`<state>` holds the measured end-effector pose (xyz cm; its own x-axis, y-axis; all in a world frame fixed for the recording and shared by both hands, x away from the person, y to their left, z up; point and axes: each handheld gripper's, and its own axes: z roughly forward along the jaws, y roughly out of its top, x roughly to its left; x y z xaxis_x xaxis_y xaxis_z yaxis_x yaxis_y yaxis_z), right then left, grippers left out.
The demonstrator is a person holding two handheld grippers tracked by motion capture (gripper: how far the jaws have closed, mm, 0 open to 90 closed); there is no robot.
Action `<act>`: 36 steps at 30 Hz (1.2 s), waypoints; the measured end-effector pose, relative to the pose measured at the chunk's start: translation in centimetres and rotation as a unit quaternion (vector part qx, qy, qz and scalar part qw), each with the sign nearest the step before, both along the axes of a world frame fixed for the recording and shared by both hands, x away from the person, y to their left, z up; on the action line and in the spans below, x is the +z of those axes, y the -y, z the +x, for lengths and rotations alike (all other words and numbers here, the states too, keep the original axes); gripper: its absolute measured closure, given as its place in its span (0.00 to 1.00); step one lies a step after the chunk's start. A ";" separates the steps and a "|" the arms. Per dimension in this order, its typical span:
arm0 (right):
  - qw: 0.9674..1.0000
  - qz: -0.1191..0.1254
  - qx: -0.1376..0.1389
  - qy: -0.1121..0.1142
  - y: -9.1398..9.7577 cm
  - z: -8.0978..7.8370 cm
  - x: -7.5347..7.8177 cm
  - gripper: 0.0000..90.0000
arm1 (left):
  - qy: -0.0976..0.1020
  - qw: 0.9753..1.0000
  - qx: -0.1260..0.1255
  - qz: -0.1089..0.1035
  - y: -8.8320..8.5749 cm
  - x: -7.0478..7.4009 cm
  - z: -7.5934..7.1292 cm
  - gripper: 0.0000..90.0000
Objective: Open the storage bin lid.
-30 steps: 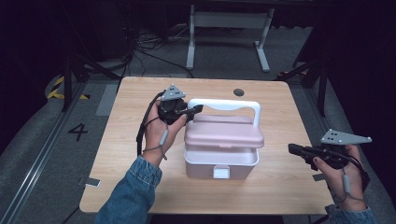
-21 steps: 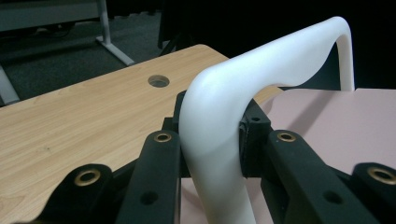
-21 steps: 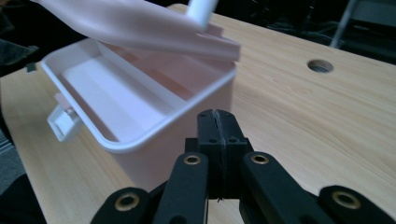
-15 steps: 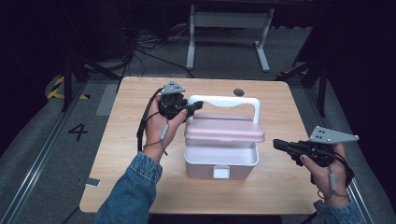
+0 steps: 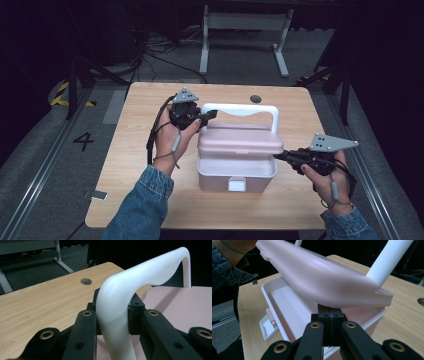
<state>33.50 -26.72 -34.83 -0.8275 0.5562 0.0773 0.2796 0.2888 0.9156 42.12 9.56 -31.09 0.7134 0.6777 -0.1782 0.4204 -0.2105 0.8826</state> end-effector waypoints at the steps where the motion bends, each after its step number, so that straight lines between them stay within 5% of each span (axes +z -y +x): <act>1: 1.000 0.000 0.000 0.000 0.0 0.0 0.0 1.00 | 0.000 1.000 0.000 0.000 0.0 0.0 0.0 0.83; 8: 1.000 0.001 -0.003 -0.001 -0.1 0.0 -0.1 1.00 | 0.016 1.000 0.002 0.007 0.1 0.1 -0.4 0.80; 15: 1.000 0.000 -0.005 0.000 -0.1 0.0 -0.2 1.00 | 0.032 0.999 0.010 0.008 -0.2 0.1 -0.7 0.57; 36: 1.000 0.007 -0.014 0.000 0.1 0.0 -0.2 1.00 | 0.062 0.997 0.018 0.036 -4.7 1.3 -4.7 0.49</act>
<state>33.46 -26.84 -35.00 -0.8114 0.5783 0.0856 0.2880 0.2680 0.9194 37.45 14.28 -29.77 0.7020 0.7110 -0.0410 0.3180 -0.2615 0.9113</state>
